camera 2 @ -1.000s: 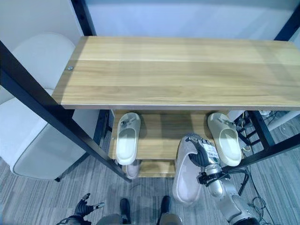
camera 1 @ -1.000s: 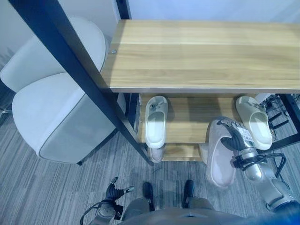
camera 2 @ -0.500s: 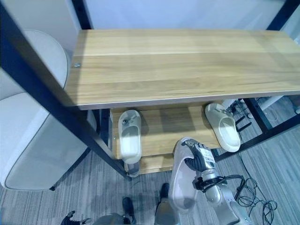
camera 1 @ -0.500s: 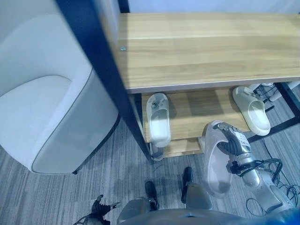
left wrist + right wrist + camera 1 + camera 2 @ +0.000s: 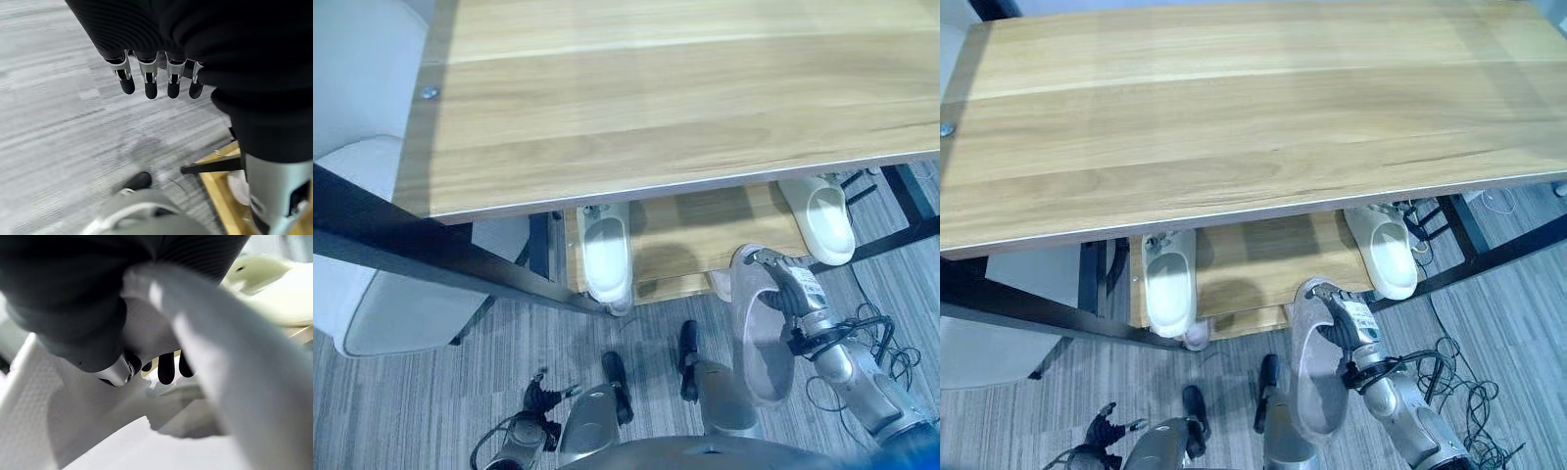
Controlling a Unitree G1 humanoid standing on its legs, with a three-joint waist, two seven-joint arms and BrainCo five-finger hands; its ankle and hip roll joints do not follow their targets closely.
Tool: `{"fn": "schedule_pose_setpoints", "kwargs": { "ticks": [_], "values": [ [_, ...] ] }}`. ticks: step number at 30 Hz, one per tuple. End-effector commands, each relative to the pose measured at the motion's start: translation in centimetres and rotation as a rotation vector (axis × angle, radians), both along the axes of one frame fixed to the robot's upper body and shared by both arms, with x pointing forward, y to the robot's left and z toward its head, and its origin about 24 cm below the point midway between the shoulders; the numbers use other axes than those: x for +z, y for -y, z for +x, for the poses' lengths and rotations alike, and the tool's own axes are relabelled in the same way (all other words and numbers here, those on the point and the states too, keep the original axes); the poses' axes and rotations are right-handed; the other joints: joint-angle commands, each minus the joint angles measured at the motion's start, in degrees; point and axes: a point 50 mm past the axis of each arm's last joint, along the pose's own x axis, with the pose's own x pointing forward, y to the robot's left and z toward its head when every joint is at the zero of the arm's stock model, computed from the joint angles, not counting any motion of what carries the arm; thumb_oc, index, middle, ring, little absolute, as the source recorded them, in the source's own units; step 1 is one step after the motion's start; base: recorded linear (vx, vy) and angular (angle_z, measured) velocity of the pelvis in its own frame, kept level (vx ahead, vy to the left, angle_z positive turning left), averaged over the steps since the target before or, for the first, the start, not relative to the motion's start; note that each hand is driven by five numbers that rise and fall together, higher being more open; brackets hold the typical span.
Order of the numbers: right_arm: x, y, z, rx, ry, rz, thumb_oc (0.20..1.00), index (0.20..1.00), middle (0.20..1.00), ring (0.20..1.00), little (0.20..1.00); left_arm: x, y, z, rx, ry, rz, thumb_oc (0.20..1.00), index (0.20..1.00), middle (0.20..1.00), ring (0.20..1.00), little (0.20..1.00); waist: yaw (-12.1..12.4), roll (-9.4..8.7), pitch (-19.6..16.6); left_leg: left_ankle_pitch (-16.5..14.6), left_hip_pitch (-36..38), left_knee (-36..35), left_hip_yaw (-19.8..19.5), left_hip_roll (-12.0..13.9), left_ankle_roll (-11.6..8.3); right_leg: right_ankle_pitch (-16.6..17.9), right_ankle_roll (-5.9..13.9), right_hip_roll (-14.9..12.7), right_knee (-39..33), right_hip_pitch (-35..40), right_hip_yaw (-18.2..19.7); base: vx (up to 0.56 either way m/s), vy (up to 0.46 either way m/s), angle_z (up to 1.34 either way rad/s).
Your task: Arrange the slippers neatly on the shoe rack.
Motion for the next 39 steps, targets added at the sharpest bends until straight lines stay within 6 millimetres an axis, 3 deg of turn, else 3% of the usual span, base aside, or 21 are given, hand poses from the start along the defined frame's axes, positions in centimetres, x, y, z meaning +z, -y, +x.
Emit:
{"fn": "schedule_pose_setpoints", "kwargs": {
  "ticks": [1, 2, 7, 10, 14, 16, 19, 20, 23, 25, 26, 29, 33, 36, 39],
  "values": [
    [2.9, -0.6, 0.5, 0.070, 0.131, 0.049, 0.200, 0.200, 0.200, 0.200, 0.200, -0.4, -0.4, -1.8, 0.018, -0.042, 0.032, 1.000, 1.000, 1.000, 1.000, 1.000, -0.03, -0.88, -4.23, -8.66, 1.31, 6.82, -5.79, -0.81, -0.57, 4.47, 5.48, -3.30, -2.19, -0.47, 1.39, -0.11, 0.246, 0.14],
    [3.0, -0.6, 0.6, 0.070, 0.132, 0.050, 0.200, 0.200, 0.200, 0.200, 0.200, -0.4, -0.5, -1.8, 0.018, -0.042, 0.033, 1.000, 1.000, 1.000, 1.000, 1.000, -0.27, -1.18, -4.45, -8.14, 1.09, 6.45, -5.86, -1.24, -0.47, 4.59, 5.50, -3.72, -2.19, -0.78, 1.34, -0.08, 0.358, -0.05],
    [1.9, -0.9, 1.0, 0.044, 0.083, 0.044, 0.200, 0.200, 0.200, 0.200, 0.200, -1.1, -0.3, -4.1, 0.006, -0.129, 0.032, 1.000, 1.000, 1.000, 1.000, 1.000, 0.88, 0.76, -4.66, -7.73, 5.34, -0.10, -5.40, -6.77, 1.84, 6.44, 7.44, -9.19, 0.19, -1.11, 1.16, -0.03, 0.262, -0.02],
    [1.3, -1.1, 1.0, 0.038, 0.064, 0.038, 0.200, 0.200, 0.200, 0.200, 0.200, -1.3, -0.2, -5.1, -0.039, -0.175, 0.039, 1.000, 1.000, 1.000, 1.000, 1.000, 1.02, 1.66, -4.47, -6.53, 6.64, -2.43, -4.77, -7.76, 2.43, 6.31, 7.77, -10.39, 1.60, -1.20, 1.05, -0.06, 0.162, 0.03],
    [0.4, -1.4, 0.7, 0.031, 0.032, 0.050, 0.200, 0.200, 0.200, 0.200, 0.200, -1.3, -0.5, -5.3, -0.052, -0.200, 0.056, 1.000, 1.000, 1.000, 1.000, 1.000, 1.08, 2.11, -3.88, -5.50, 7.59, -3.26, -3.35, -6.96, 2.84, 3.81, 6.42, -8.04, 5.42, -0.50, 1.25, -0.06, 0.055, -0.08],
    [0.5, -1.5, 0.6, 0.033, 0.041, 0.050, 0.200, 0.200, 0.200, 0.200, 0.200, -1.1, -0.7, -4.7, -0.082, -0.181, 0.080, 1.000, 1.000, 1.000, 1.000, 1.000, 1.30, 1.30, -4.42, -5.36, 6.40, -2.58, -2.95, -7.31, 2.95, 3.32, 6.05, -6.71, 3.13, 0.44, 1.15, -0.09, -0.097, -0.26],
    [0.9, -2.1, 1.0, 0.076, 0.052, 0.036, 0.200, 0.200, 0.200, 0.200, 0.200, -1.1, -0.7, -4.6, -0.059, -0.165, 0.065, 1.000, 1.000, 1.000, 1.000, 1.000, 2.10, 0.53, -4.79, -6.17, 3.23, 0.82, -1.68, -5.53, 2.53, 2.99, 5.75, -5.74, 0.13, 1.03, 0.73, -0.15, -0.173, -0.22],
    [1.5, -2.3, 1.7, 0.099, 0.078, 0.021, 0.200, 0.200, 0.200, 0.200, 0.200, -0.7, -0.7, -3.1, -0.040, -0.111, 0.063, 1.000, 1.000, 1.000, 1.000, 1.000, 2.21, -0.05, -2.12, -6.43, -0.16, 4.84, -1.82, -3.90, 1.85, 3.38, 5.41, -5.96, 0.50, -0.66, 0.60, -0.28, -0.185, -0.07],
    [2.7, -3.0, 3.0, 0.136, 0.126, 0.011, 0.200, 0.200, 0.200, 0.200, 0.200, 0.1, -0.7, -0.2, 0.038, -0.003, 0.031, 1.000, 1.000, 1.000, 1.000, 1.000, 2.73, -0.51, 1.48, -7.39, -7.80, 12.36, -2.81, -1.57, 1.06, 3.17, 4.48, -6.12, 4.31, -6.91, -0.74, -0.32, -0.178, 0.03],
    [3.4, -3.7, 3.7, 0.162, 0.154, 0.003, 0.200, 0.200, 0.200, 0.200, 0.200, 0.5, -0.5, 1.3, 0.031, 0.029, 0.032, 1.000, 1.000, 1.000, 1.000, 1.000, 3.16, 0.14, 3.03, -10.18, -13.83, 19.03, -3.20, -0.02, 1.12, 1.45, 4.86, -6.47, 11.51, -14.59, -0.88, -0.24, -0.056, 0.07],
    [4.1, -4.3, 4.1, 0.188, 0.189, 0.005, 0.200, 0.200, 0.200, 0.200, 0.200, 1.2, -0.8, 2.8, 0.043, 0.080, 0.042, 1.000, 1.000, 1.000, 1.000, 1.000, 3.43, 0.47, 3.74, -11.84, -20.60, 25.64, -3.19, 0.60, 1.67, -0.02, 4.54, -6.94, 17.33, -21.13, -0.61, -0.20, 0.002, 0.15],
    [4.3, -4.9, 4.2, 0.209, 0.195, 0.023, 0.200, 0.200, 0.200, 0.200, 0.200, 1.6, -0.7, 3.7, 0.056, 0.118, 0.040, 1.000, 1.000, 1.000, 1.000, 1.000, 3.60, 0.89, 3.86, -13.32, -26.39, 31.08, -3.09, 1.53, 2.08, -1.67, 4.08, -7.64, 22.28, -27.16, -0.70, -0.17, -0.001, 0.31],
    [5.7, -5.9, 4.8, 0.254, 0.241, 0.043, 0.200, 0.200, 0.200, 0.200, 0.200, 2.6, -0.8, 5.5, 0.046, 0.196, 0.065, 1.000, 1.000, 1.000, 1.000, 1.000, 4.61, 1.56, 4.63, -16.28, -40.25, 42.97, -3.93, 2.92, 3.34, -5.17, 2.93, -9.20, 34.22, -40.24, -0.56, -0.13, -0.007, 0.13],
    [6.6, -5.5, 5.7, 0.232, 0.287, 0.017, 0.200, 0.200, 0.200, 0.200, 0.200, 3.2, -0.8, 6.3, 0.021, 0.233, 0.094, 1.000, 1.000, 1.000, 1.000, 1.000, 5.22, 2.04, 4.38, -17.67, -44.92, 46.72, -4.81, 3.17, 4.29, -6.58, 2.66, -9.57, 38.23, -45.08, -0.50, 0.00, 0.012, -0.13],
    [9.0, -4.5, 7.5, 0.157, 0.389, 0.045, 0.200, 0.200, 0.200, 0.200, 0.200, 3.9, -1.0, 6.9, 0.032, 0.295, 0.117, 1.000, 1.000, 1.000, 1.000, 1.000, 6.31, 3.13, 4.10, -18.84, -52.29, 52.53, -6.14, 3.69, 5.20, -8.74, 1.80, -10.48, 45.33, -52.72, 0.04, 0.02, 0.023, -0.04]
  ]
}}
